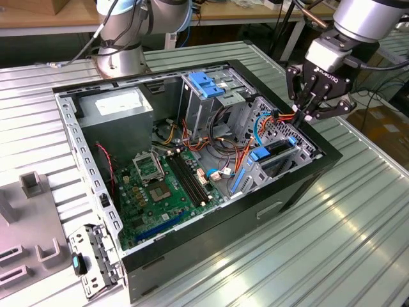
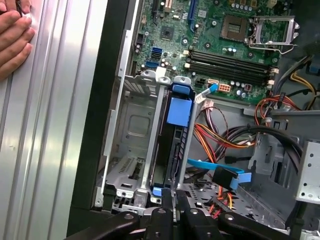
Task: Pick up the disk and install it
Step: 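Insert the first disk wire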
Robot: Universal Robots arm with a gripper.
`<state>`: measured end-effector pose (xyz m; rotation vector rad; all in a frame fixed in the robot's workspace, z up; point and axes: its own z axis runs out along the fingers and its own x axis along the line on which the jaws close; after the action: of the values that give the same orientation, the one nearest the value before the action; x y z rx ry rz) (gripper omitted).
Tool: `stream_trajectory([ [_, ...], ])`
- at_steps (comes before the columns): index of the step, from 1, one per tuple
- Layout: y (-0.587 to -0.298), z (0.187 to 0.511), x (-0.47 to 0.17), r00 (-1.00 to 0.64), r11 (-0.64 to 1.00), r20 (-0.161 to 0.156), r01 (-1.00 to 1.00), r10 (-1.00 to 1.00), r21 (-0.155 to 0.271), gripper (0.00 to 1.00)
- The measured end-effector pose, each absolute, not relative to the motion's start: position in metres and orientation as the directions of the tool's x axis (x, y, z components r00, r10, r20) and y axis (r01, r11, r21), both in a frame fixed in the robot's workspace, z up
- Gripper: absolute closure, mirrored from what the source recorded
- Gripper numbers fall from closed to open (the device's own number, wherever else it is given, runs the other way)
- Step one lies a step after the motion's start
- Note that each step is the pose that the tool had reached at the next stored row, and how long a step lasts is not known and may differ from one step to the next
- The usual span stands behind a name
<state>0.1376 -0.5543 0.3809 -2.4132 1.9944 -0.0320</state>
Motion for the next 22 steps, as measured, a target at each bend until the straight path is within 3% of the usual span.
stream_trajectory([
  [9,-0.542,0.381,0.150,0.205,-0.205,0.009,-0.978,-0.979,-0.021,0.82],
  [11,-0.540,0.381,0.152,0.209,-0.209,0.009,-0.978,-0.978,-0.021,0.81],
  [12,-0.539,0.381,0.153,0.211,-0.211,0.009,-0.977,-0.977,-0.021,0.75],
  [17,-0.535,0.381,0.157,0.229,-0.229,0.010,-0.973,-0.973,-0.021,0.75],
  [19,-0.535,0.381,0.159,0.238,-0.238,0.010,-0.971,-0.971,-0.021,0.67],
  [22,-0.534,0.381,0.159,0.264,-0.264,0.011,-0.964,-0.964,-0.021,0.67],
])
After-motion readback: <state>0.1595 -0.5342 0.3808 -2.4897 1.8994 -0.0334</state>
